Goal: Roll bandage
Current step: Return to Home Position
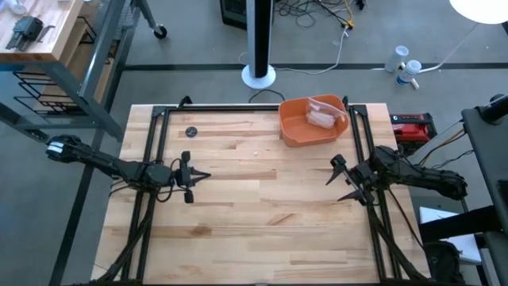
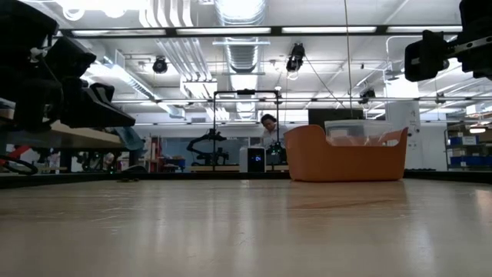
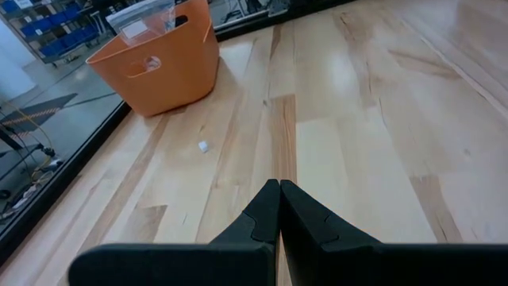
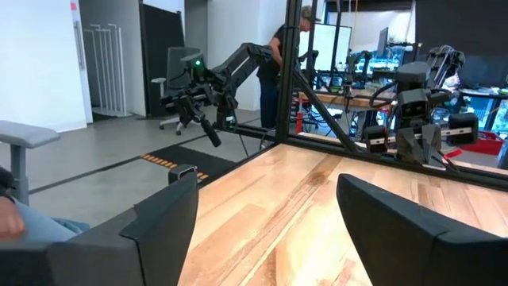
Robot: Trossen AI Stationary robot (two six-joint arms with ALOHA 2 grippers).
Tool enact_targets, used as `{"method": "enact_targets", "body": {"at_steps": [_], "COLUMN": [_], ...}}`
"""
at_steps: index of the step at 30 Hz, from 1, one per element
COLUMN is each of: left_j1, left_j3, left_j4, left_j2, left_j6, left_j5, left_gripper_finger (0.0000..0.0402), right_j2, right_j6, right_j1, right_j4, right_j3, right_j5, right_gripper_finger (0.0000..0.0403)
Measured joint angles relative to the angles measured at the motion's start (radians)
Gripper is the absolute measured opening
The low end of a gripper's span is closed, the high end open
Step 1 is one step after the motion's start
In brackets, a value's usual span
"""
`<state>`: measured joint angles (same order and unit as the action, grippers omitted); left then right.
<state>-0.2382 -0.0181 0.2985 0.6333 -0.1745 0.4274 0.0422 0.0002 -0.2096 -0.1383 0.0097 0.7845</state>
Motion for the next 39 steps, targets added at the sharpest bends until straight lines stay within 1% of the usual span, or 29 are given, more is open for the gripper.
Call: {"method": "enact_targets", "body": {"at_steps": [5, 18, 39], "left_j1": [0.0, 0.0, 0.0], "left_j3": [0.0, 0.0, 0.0], "left_j4": [-0.002, -0.001, 0.0], "left_j2": [0.005, 0.004, 0.004], "left_j6": [0.0, 0.0, 0.0], "left_j5": [0.0, 0.0, 0.0], "left_gripper_finger": [0.0, 0.0, 0.0], "right_j2": [0.0, 0.0, 0.0], "right_j6": [0.0, 0.0, 0.0], "right_j1": [0.0, 0.0, 0.0], "right_j4": [0.0, 0.0, 0.0], "right_j3": [0.0, 0.0, 0.0], "right_j5": [0.0, 0.0, 0.0], "right_gripper_finger": [0.0289, 0.0309, 0.0281]}}
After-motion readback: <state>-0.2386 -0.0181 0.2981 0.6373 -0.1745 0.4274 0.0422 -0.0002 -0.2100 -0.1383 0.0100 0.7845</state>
